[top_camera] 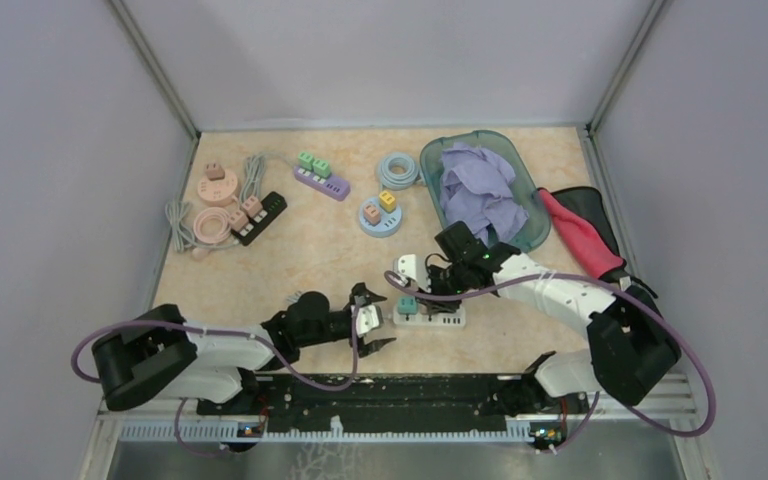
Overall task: Pull the plug off the socket
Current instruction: Remove the plug from the socket.
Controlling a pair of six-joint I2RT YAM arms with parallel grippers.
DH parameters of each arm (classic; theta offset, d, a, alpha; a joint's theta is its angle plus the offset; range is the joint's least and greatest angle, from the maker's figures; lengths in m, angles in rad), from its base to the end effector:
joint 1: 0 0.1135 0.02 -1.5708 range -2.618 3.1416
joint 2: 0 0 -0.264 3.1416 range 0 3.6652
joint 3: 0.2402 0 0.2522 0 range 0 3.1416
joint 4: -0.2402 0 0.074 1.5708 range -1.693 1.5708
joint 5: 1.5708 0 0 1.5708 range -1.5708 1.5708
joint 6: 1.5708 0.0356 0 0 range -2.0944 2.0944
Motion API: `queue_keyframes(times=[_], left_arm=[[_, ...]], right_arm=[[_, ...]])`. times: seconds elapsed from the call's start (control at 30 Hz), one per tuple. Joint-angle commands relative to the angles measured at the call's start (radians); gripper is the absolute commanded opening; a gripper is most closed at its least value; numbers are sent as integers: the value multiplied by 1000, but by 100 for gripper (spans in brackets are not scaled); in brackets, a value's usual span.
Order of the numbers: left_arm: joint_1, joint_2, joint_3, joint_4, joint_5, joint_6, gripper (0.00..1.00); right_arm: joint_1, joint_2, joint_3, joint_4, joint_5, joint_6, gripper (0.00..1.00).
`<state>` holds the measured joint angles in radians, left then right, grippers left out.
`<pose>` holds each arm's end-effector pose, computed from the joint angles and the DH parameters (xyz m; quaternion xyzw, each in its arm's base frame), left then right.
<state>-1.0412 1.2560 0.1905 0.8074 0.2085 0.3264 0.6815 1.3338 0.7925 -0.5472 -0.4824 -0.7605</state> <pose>0.1020 -0.1889 0.1514 0.5470 0.5707 -0.2896 0.5397 0.1821 0.1689 0.2018 -0.6653 0.6706 0.2226 0.2409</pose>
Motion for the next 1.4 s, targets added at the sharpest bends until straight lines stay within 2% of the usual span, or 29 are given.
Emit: queue_keyframes(times=[0.0, 0.13, 0.23, 0.4, 0.7, 0.83, 1.17, 1.37], left_arm=[[21, 56, 37, 157, 123, -27, 93], [21, 113, 51, 207, 133, -67, 92], [21, 190, 33, 330, 124, -94, 92], [21, 278, 35, 499, 151, -183, 90], [20, 279, 62, 447, 148, -183, 89], [20, 266, 60, 435, 96, -207, 88], [20, 204, 42, 464, 91, -329, 89], [20, 96, 19, 437, 52, -372, 90]], right_arm=[[-11, -71, -9, -17, -76, -92, 5], [-53, -137, -63, -4, -130, -187, 3], [-59, -186, -124, 8, -145, -290, 4], [-60, -191, -138, 23, -144, -324, 4], [-60, -154, -88, -98, -195, -409, 5], [-60, -148, -79, -102, -200, -406, 5], [-60, -145, -62, -111, -226, -390, 3], [-60, -139, -61, -103, -229, -377, 0]])
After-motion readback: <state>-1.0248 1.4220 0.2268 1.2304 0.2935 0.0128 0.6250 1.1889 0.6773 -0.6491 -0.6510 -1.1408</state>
